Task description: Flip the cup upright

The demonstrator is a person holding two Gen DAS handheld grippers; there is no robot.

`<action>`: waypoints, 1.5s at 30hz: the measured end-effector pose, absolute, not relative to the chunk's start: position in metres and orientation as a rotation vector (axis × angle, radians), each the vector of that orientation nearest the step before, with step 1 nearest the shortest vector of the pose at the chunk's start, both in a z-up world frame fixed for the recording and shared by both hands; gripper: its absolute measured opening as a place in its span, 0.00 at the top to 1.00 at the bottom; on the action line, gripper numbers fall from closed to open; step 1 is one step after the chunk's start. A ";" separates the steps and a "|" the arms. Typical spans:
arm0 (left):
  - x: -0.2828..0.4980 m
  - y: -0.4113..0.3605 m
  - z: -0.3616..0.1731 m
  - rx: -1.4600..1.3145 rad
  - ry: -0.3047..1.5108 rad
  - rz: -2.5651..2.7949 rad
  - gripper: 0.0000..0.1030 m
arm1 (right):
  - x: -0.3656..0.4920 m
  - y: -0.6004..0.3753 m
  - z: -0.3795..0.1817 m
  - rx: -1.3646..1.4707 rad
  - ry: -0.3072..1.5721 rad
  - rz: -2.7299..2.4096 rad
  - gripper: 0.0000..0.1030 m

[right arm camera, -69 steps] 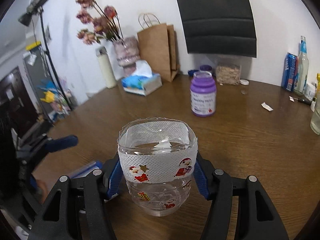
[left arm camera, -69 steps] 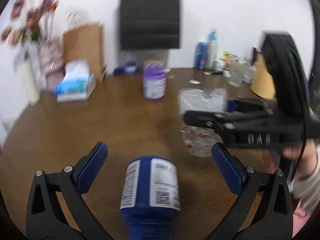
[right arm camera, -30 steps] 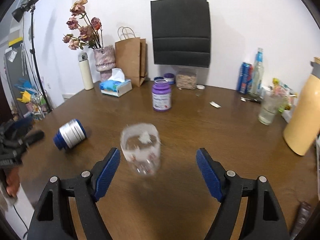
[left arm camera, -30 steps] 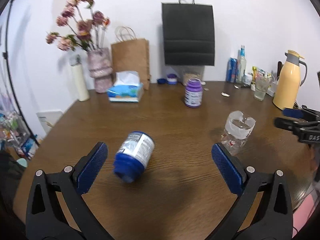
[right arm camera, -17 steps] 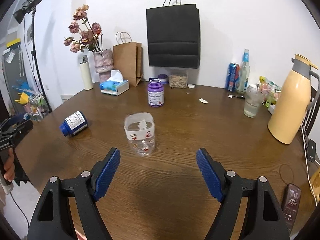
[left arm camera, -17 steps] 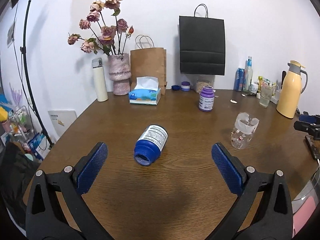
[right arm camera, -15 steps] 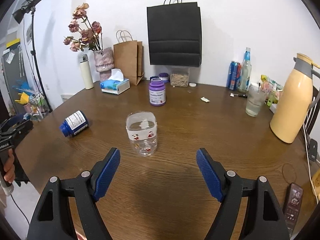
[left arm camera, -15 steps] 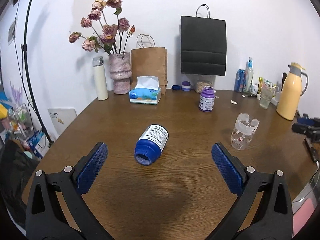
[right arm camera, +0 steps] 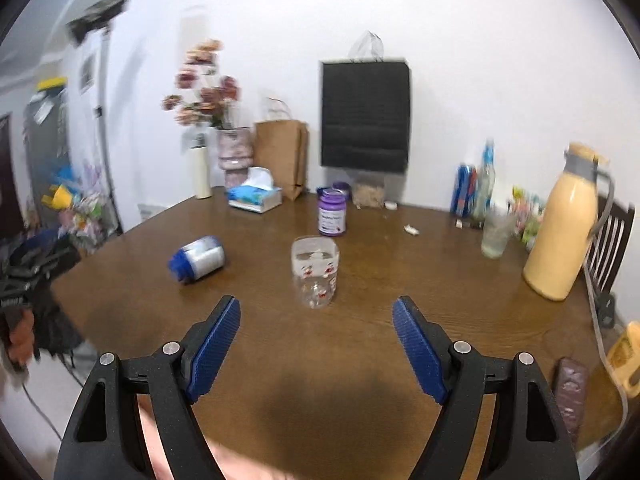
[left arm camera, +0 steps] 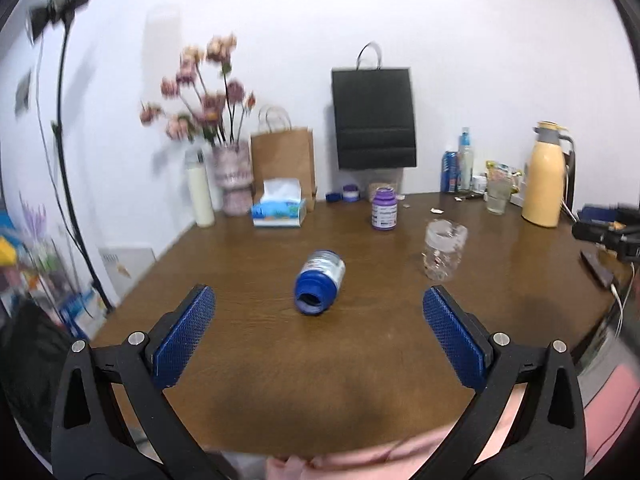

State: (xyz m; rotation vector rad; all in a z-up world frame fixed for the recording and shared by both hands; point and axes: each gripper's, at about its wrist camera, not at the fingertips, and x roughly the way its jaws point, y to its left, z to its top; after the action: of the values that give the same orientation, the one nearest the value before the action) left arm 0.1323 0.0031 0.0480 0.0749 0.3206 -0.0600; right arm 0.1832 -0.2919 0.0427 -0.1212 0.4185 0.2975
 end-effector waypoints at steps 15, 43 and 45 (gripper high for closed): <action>-0.012 0.028 0.016 -0.051 0.228 0.103 0.00 | 0.025 -0.280 -0.011 -0.065 0.428 0.256 0.11; -0.021 0.022 0.019 -0.016 0.186 0.058 0.00 | 0.031 -0.267 -0.007 -0.037 0.423 0.311 0.11; -0.021 0.022 0.019 -0.013 0.184 0.052 0.00 | 0.031 -0.266 -0.007 -0.036 0.421 0.313 0.11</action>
State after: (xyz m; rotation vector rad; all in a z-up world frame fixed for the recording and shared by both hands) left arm -0.0212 0.0218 0.0191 -0.0129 0.1844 0.0519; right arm 0.0308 -0.2664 -0.0072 -0.0356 0.4210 0.3131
